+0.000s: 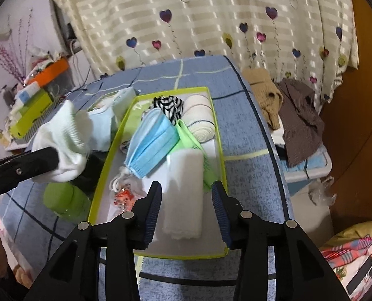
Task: Organize soft objects
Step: 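Lower the rolled cloth into the tray with the right tool while the left tool lowers the sock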
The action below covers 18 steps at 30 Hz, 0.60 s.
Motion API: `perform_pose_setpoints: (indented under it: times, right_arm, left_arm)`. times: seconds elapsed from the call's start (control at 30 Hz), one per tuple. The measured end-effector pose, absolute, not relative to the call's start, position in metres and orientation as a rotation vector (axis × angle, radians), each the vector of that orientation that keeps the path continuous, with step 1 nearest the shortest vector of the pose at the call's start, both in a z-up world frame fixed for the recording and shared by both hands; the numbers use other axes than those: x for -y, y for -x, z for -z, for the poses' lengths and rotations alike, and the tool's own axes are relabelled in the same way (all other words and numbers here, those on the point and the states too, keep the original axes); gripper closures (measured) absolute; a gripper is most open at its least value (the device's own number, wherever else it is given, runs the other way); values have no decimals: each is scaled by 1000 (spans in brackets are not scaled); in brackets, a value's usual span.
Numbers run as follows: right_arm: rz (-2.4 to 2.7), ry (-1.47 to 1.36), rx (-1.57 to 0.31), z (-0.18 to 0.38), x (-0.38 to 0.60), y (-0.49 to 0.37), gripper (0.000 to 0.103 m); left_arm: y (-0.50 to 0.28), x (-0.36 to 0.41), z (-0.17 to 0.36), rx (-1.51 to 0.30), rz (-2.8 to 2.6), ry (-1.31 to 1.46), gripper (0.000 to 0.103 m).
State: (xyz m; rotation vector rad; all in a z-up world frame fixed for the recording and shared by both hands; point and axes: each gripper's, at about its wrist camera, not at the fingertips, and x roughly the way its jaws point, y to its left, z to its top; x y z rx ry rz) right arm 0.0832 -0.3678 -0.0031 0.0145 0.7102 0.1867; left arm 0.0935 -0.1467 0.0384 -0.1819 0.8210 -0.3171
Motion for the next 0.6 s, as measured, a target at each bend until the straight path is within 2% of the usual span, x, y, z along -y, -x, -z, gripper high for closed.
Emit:
perform_pose_setpoints:
  times: [0.07, 0.37, 0.6]
  right_arm:
    - [-192, -22, -698, 1, 368, -81, 80]
    - [-189, -57, -673, -8, 380, -73, 80]
    - [-178, -79, -684, -3, 393, -75, 80]
  left_arm:
    - [-93, 148, -39, -821, 322, 179, 77]
    - [-100, 171, -30, -863, 375, 160, 77]
    - [-108, 192, -1, -981, 436, 160, 77]
